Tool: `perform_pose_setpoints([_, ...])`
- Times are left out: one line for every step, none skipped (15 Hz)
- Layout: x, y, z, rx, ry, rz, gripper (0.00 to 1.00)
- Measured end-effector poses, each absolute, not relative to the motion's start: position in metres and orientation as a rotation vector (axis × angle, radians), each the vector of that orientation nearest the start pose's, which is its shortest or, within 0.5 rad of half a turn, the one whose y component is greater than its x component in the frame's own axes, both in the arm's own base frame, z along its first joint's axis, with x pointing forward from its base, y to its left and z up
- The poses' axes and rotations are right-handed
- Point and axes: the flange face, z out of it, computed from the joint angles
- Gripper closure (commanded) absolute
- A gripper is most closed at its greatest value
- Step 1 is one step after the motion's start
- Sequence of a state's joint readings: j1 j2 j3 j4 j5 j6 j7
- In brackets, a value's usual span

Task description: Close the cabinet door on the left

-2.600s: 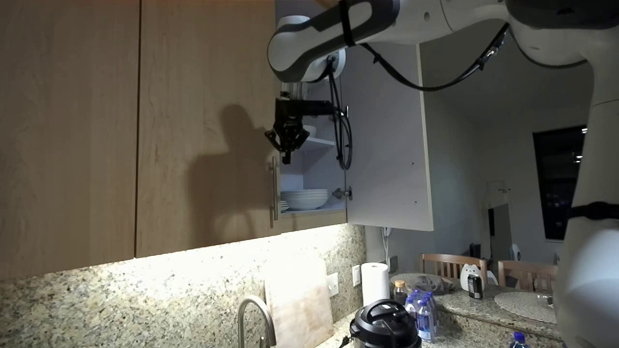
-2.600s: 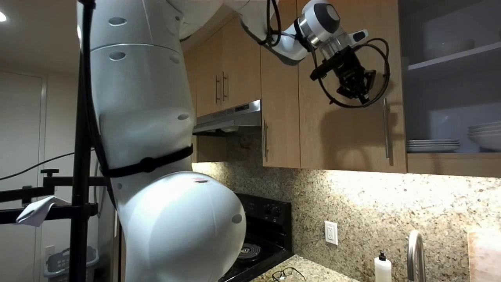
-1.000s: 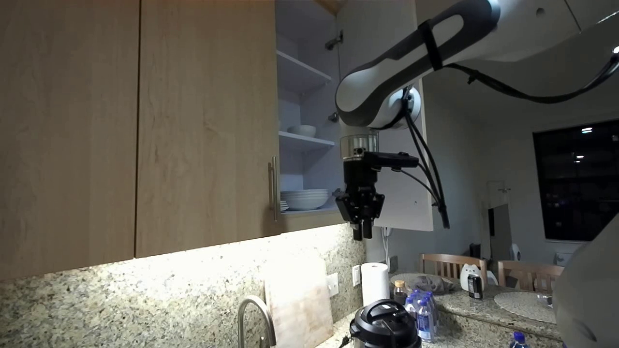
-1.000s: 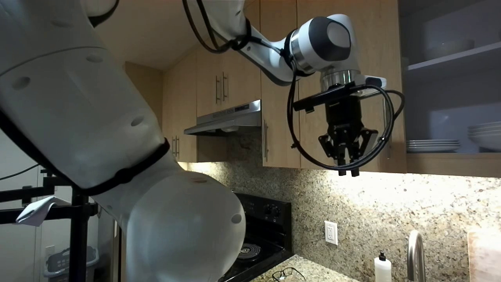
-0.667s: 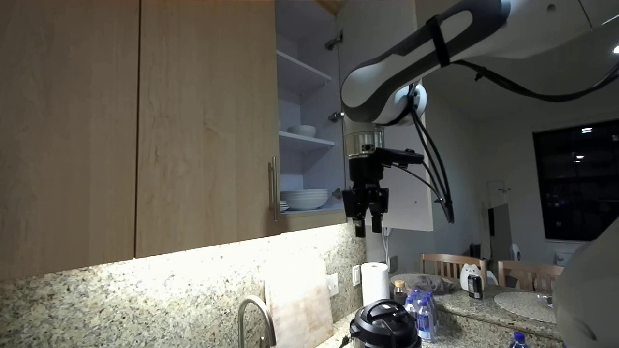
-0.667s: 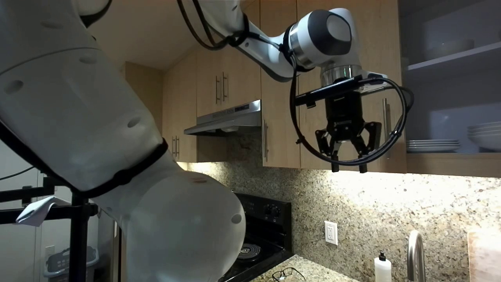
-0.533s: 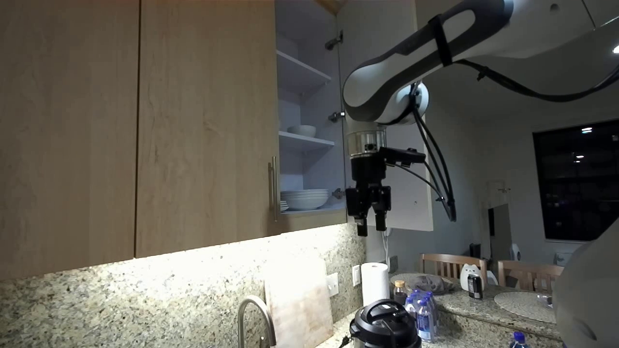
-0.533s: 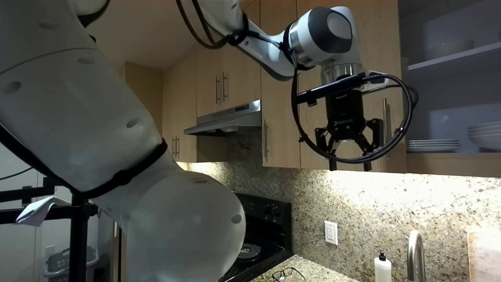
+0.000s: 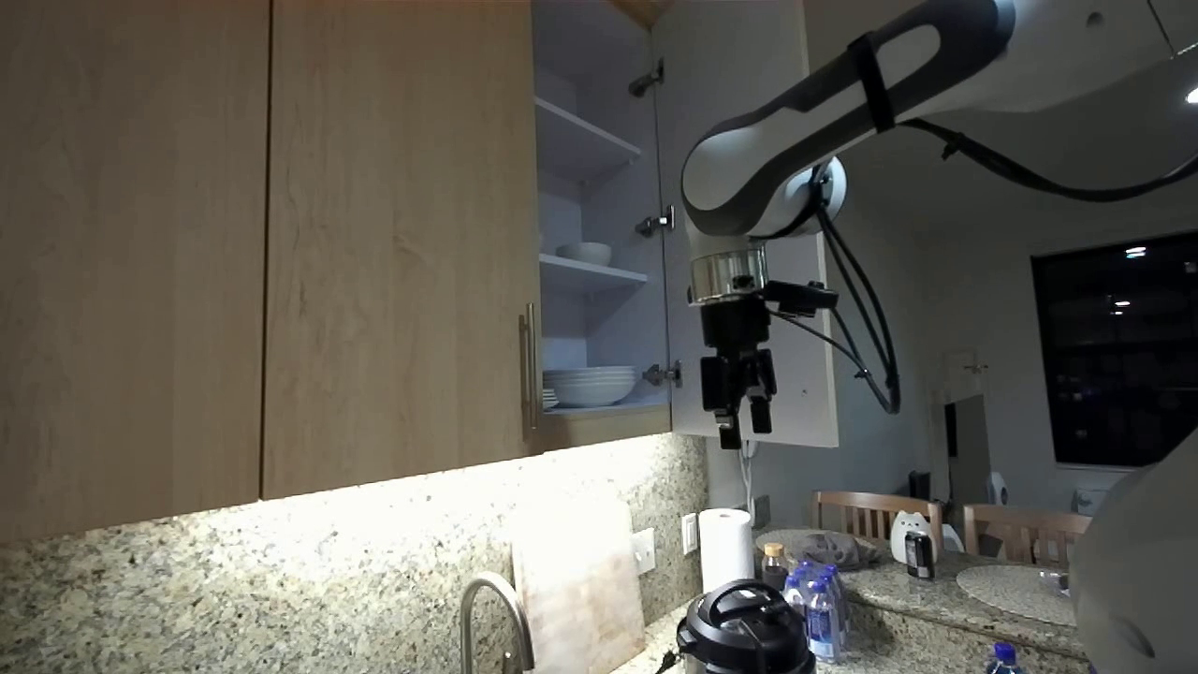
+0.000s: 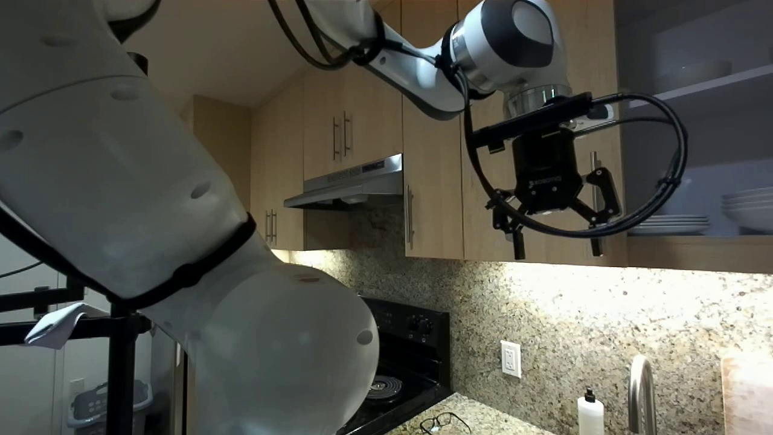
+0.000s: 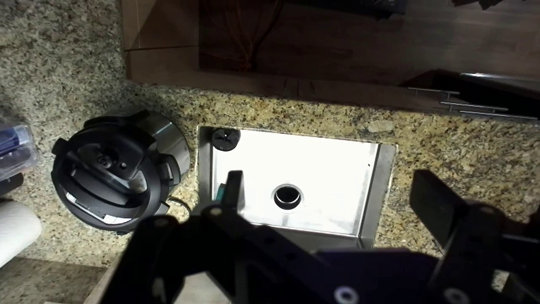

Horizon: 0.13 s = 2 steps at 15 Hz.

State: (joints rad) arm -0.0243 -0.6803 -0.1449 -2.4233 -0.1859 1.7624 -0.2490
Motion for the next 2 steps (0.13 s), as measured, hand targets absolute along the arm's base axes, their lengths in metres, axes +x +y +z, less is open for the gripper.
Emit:
perform_pose_setpoints([0.3408, -0.0844, 0.5380, -3.224, -0.233, 0.003, 0.00])
perform_pose_setpoints([0.3408, -0.0843, 0.5380, -3.224, -0.233, 0.003, 0.00])
